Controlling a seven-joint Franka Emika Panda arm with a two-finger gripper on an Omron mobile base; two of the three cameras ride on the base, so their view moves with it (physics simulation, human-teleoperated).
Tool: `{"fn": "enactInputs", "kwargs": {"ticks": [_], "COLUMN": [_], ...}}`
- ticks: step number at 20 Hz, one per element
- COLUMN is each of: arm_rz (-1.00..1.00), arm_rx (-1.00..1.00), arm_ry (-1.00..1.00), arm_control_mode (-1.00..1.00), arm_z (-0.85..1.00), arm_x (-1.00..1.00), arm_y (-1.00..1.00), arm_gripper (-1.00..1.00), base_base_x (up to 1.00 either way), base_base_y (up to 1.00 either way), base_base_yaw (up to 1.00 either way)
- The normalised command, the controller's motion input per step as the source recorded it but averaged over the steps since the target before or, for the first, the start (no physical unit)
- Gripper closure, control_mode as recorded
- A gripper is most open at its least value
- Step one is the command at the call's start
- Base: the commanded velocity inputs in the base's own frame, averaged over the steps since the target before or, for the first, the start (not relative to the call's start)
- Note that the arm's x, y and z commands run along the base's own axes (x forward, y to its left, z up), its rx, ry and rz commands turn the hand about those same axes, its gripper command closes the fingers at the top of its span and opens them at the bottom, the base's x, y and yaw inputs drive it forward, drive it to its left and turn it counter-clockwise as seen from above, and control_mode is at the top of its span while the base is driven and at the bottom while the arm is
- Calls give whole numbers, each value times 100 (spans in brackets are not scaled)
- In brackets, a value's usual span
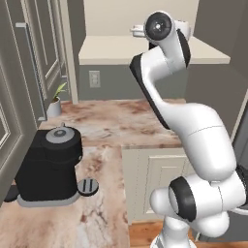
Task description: Pick the water bottle from the counter and place it in the open cabinet.
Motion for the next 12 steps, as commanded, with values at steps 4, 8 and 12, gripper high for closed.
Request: {"fn": "enactInputs", "kwargs": {"ticks": [4,8,12], "arm_rz": [13,8,5], "arm_rx": [14,4,0], "arm_ry": [-3,-1,-4], "arm_control_mode": [-100,-100,-100], "arm_z": [3,11,9], "arm_x": [36,47,45], "arm_y": [-14,-6,0], "arm_gripper": [100,100,100], "base_base_x": [0,0,0], "base_base_y": [0,0,0], "base_base_yaw": [0,0,0]}}
